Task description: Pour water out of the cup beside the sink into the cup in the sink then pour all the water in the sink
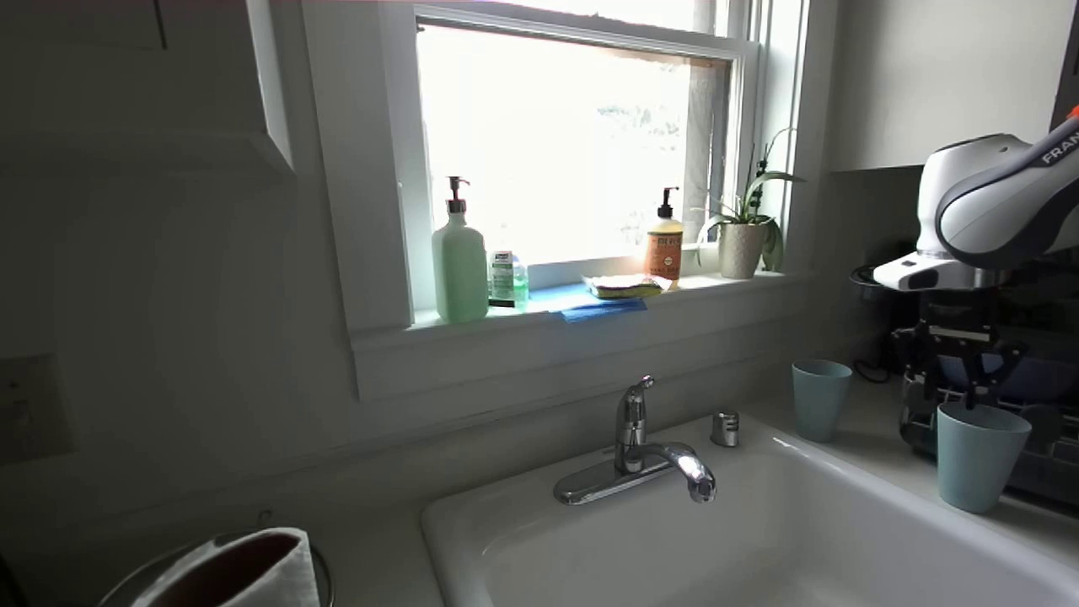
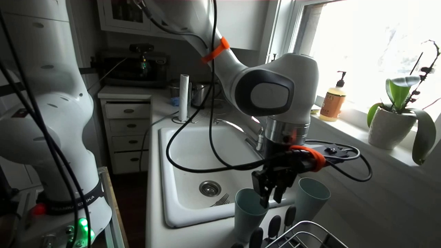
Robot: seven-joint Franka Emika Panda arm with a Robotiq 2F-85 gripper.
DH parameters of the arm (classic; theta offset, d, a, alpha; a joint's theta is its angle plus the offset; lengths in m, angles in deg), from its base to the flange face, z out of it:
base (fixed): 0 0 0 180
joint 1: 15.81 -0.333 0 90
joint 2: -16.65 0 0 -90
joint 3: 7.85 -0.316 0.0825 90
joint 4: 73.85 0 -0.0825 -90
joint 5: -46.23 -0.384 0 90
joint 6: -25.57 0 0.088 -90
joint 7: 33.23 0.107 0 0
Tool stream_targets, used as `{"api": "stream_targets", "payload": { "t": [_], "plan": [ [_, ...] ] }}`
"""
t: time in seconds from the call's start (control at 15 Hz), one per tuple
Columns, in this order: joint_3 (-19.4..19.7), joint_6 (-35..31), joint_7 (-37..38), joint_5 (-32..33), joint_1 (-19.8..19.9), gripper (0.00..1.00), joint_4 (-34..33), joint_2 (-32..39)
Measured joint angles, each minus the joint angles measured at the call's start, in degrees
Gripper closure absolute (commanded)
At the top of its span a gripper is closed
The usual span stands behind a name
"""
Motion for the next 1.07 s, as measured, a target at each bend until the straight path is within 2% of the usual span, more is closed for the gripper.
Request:
{"api": "stream_targets", "payload": {
  "t": [0.2,0.73,1.07],
  "plan": [
    [0.45,0.83,-2.73,-1.19,1.01,0.01,-2.14,0.05],
    [0.43,13.95,-3.42,-3.36,1.07,0.00,-9.61,-5.06],
    [-4.07,14.41,6.42,-3.35,-3.33,0.00,-5.53,-10.20]
  ]
}}
